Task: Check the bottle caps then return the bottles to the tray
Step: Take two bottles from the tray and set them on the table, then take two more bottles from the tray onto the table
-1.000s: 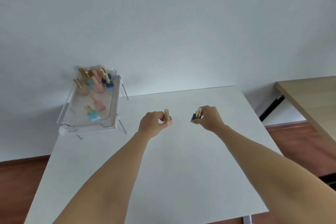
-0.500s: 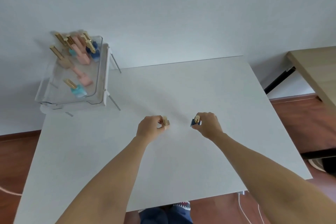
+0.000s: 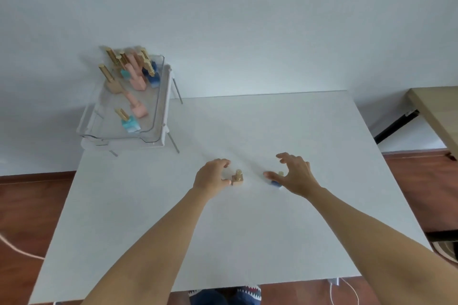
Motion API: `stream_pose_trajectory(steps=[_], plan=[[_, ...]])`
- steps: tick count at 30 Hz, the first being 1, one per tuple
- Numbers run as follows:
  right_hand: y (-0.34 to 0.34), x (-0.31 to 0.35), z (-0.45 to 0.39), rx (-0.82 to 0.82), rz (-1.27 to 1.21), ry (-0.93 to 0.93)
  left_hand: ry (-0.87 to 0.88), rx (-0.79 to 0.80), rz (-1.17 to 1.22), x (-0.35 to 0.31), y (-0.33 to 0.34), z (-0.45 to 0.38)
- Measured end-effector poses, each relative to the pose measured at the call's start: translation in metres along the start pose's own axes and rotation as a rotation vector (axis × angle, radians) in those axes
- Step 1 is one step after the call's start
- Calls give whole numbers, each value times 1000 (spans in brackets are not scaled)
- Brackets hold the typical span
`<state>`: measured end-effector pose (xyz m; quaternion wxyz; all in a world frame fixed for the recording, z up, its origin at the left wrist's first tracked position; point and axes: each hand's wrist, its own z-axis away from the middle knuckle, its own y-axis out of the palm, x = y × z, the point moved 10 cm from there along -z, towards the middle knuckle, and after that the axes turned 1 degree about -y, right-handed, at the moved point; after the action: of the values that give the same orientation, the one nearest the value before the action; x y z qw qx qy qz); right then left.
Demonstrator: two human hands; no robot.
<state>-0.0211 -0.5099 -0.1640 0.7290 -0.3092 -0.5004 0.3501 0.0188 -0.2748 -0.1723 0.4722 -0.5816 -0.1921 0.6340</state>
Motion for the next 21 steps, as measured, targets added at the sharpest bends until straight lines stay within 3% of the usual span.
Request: stream_pose_trajectory(steps=[5,9,12,16,21], plan=[[-64,60,-22,-219,1,-109,94,-251,64,4,-91,24],[-85,151,-46,-270,-3,-262,72,-561,121,40,-189,60],[-79,220,-58,-260,-17,-370,-24,-705,97,81,-246,83],[-55,306,-69,-203,-2,-498,-130,-715,7,122,-285,86],[-12,375,-83,-93,91,-533,-157,-528,-132,134,-283,48]])
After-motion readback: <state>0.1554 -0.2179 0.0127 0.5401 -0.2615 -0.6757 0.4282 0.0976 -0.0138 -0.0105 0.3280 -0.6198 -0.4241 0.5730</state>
